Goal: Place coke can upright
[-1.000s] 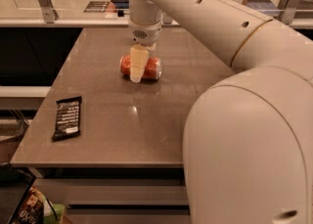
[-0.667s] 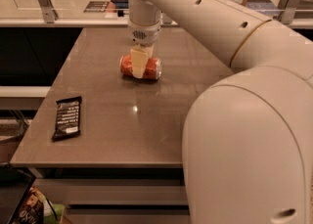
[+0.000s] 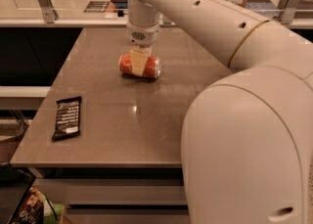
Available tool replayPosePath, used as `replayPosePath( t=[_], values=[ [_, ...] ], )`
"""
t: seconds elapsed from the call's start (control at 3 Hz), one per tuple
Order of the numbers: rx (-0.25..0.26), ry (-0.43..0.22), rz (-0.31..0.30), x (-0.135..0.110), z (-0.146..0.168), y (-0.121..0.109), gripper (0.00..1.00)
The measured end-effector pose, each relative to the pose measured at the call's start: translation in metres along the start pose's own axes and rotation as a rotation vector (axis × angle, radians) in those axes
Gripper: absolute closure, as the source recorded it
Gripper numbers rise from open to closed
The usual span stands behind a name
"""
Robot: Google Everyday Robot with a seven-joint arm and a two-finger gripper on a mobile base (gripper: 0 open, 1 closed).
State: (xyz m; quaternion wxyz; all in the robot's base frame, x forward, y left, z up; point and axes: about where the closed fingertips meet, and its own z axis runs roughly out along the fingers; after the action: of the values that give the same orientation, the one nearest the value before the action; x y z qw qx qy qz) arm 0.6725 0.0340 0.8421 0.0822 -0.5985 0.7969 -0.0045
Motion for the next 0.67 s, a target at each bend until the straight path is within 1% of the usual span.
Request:
replayPosePath(
  t=[0.33,0.67],
  values=[
    [0.002,-0.004,-0.002,-0.0017,0.0022,-0.0007,1.00],
    [0.006,-0.023,-0.016,-0.0035,-0.0036,-0.0008,1.00]
  ],
)
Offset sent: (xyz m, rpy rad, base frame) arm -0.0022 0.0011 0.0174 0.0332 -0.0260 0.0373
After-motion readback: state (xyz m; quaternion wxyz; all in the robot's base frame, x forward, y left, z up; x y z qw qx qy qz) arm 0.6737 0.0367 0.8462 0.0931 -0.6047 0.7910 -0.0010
